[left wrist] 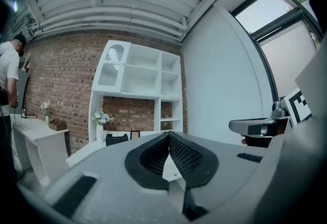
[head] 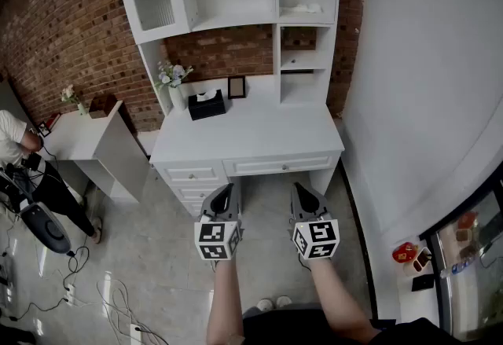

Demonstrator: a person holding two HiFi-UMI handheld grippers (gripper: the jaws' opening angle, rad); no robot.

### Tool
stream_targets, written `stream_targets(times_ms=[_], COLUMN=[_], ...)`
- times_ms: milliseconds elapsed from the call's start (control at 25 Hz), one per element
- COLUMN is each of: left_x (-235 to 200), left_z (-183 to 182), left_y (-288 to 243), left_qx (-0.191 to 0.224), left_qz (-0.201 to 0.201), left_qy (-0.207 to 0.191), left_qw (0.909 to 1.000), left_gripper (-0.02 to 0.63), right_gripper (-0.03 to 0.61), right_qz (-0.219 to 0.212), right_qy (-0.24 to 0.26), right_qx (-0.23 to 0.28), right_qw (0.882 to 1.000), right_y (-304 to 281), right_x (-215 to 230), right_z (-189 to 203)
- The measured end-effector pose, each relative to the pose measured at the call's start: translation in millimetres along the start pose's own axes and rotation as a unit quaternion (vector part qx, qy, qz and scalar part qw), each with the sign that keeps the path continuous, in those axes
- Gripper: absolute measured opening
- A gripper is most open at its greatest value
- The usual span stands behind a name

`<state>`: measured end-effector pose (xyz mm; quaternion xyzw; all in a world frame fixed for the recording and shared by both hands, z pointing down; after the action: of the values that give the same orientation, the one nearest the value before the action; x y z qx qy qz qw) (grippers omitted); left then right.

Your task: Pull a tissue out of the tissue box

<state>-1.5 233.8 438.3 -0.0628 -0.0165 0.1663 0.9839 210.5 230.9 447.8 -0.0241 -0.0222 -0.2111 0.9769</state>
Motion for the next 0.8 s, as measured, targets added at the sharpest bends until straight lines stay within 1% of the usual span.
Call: stream_targets(times_ms=[520, 800], left_x=[-5.4, -5.6], left_z=[7.5, 13.4], left_y=[-8.0, -10.5], left_qx=[-0.006, -0.012], left_qz=[0.004, 0.007], left_qy=[0.009, 0.011], left_qw=[0.9999, 0.9998], left_gripper=[0.008, 0.008], right_gripper=[-0.002, -0.002], right_qz=[-0.002, -0.013], right_qy=[0.002, -0.014], right_qx=[-0.011, -0.009], right_qw=[1.0, 1.0], right_y=[-10.1, -14.8], right_x=[-1.7, -0.2], right_z=[5.2, 9.0])
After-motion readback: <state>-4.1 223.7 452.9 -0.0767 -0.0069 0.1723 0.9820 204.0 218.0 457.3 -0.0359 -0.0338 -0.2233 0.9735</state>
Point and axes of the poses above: the fingertips, and each gripper's own axes: y backward along the fingers, x to its right, z out of its underside, the point moved 6 cm from there along y, backward along the fingers, and after that the axes turned 4 degrees about -x, right-handed, at the moved point
